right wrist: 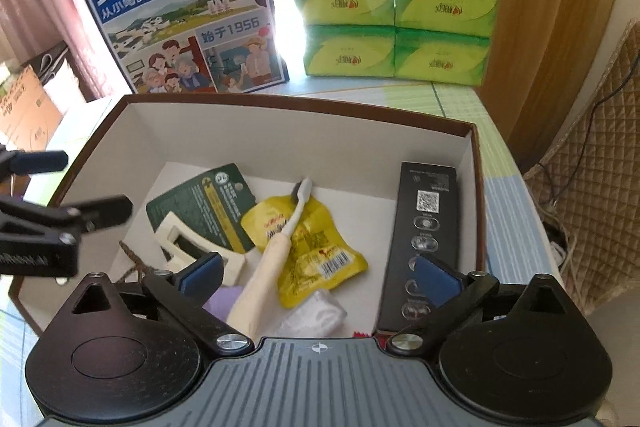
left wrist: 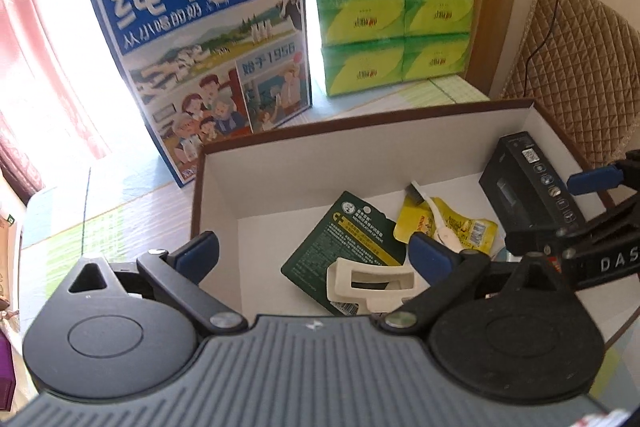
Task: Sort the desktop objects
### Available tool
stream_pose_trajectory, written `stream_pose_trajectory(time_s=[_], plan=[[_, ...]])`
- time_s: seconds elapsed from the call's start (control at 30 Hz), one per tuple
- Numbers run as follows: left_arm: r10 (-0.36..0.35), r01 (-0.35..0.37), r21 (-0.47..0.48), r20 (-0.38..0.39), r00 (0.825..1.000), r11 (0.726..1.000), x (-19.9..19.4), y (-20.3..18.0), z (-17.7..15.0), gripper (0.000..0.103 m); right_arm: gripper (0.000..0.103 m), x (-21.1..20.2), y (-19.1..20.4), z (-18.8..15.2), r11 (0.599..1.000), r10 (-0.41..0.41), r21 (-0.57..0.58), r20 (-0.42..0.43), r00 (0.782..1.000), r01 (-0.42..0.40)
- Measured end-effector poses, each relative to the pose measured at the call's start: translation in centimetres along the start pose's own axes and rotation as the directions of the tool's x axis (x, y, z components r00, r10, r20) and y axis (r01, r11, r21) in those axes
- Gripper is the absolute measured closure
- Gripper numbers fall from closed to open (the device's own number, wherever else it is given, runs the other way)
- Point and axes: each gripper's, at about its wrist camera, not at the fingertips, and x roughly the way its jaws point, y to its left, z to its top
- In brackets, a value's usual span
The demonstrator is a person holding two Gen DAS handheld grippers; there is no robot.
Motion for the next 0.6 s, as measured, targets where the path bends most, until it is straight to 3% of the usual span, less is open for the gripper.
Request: stream_pose_trajectory(time_s=[0.37,0.6], plan=[[0.016,-0.015,-0.033,0.032,0.999,0.999,-3.7,-0.5,-2.5,0.003,0.002,-3.1,0.8,-3.0,0.998,-0.054,-0.014,0.019,0.998,0.054],[0.047,-0.041,-0.076,0.074,0.996,0.996,-6.6,-0.2,-4.0,0.001,0.002,-5.4,1.2,-4.5,0.997,-0.060,0.041,0.045,0.997,0.058]])
